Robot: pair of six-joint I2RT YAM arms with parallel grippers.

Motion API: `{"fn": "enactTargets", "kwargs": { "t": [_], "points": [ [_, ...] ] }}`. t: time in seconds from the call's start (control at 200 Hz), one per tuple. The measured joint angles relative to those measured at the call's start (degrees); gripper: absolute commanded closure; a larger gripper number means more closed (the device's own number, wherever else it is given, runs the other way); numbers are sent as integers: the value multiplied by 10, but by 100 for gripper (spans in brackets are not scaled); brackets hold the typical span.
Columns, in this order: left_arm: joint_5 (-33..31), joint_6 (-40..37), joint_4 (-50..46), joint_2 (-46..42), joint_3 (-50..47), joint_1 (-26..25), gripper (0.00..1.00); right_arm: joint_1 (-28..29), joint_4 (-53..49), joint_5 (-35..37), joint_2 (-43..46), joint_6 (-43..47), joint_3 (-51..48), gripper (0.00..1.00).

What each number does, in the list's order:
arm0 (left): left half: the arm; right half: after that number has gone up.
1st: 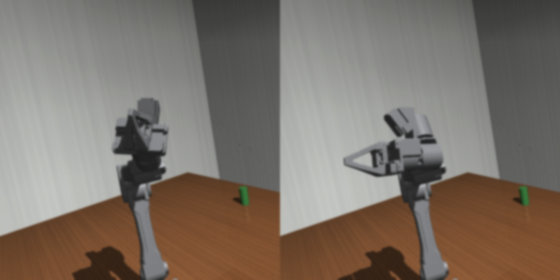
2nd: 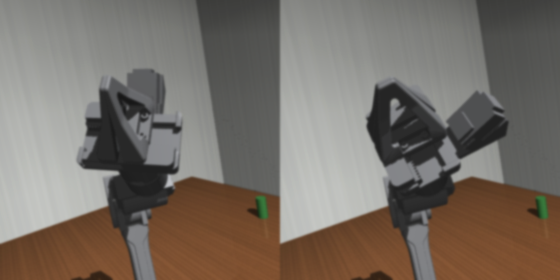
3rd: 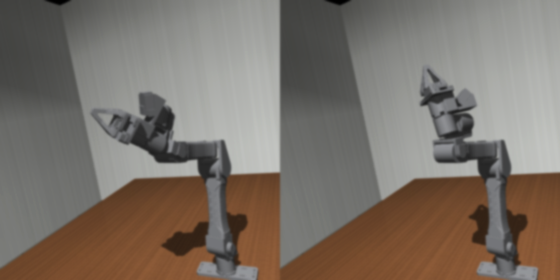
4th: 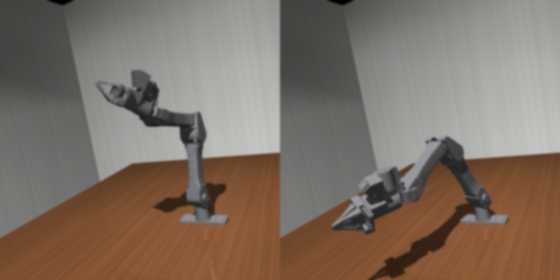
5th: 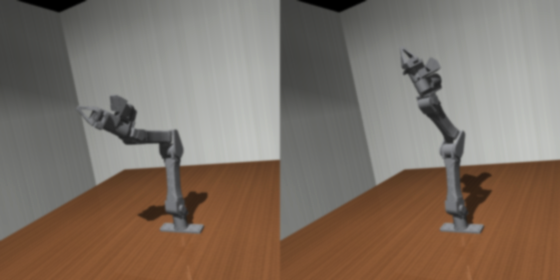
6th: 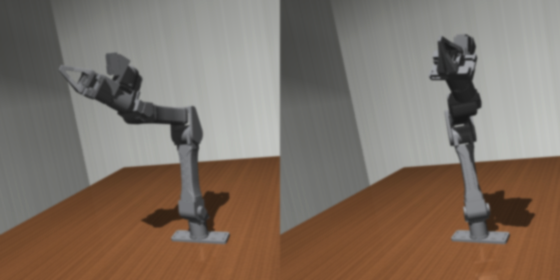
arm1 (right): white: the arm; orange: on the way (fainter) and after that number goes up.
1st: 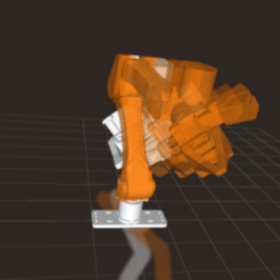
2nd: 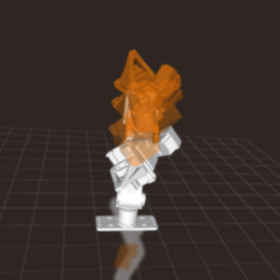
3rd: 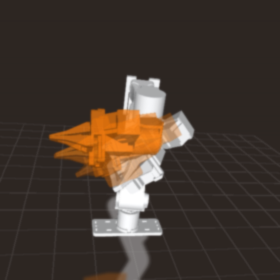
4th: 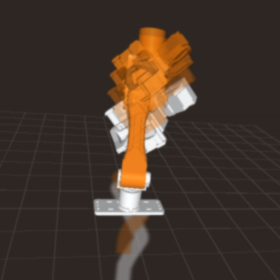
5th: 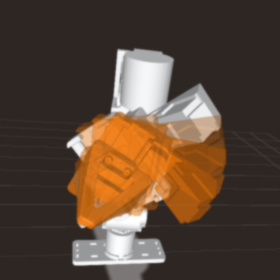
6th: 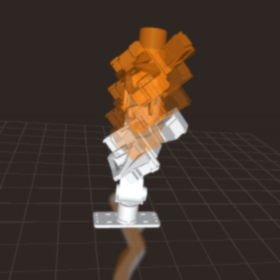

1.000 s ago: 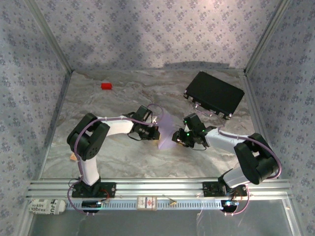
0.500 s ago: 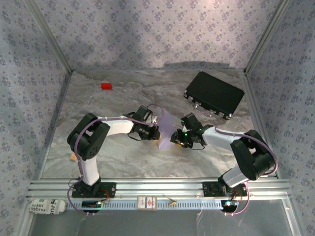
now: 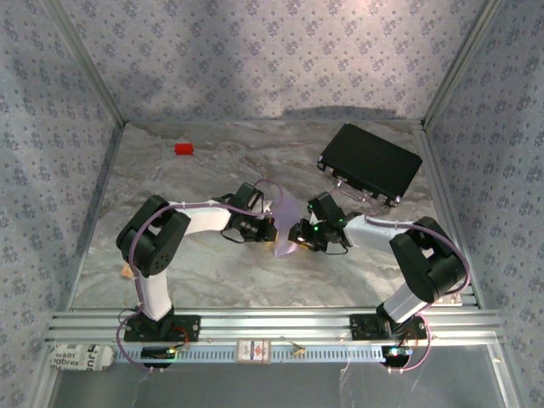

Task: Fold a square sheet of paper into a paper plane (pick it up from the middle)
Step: Turn over the paper at the center of the table.

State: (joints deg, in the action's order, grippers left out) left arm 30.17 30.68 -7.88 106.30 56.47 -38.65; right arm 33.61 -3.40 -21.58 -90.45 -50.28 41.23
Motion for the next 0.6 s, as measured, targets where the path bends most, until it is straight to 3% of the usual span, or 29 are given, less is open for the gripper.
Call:
{"fn": "enactTargets", "kwargs": {
  "t": [0.6],
  "points": [
    [0, 0, 0, 0, 0, 0, 100, -42, 71, -45, -42, 9, 23, 59]
  ]
}}
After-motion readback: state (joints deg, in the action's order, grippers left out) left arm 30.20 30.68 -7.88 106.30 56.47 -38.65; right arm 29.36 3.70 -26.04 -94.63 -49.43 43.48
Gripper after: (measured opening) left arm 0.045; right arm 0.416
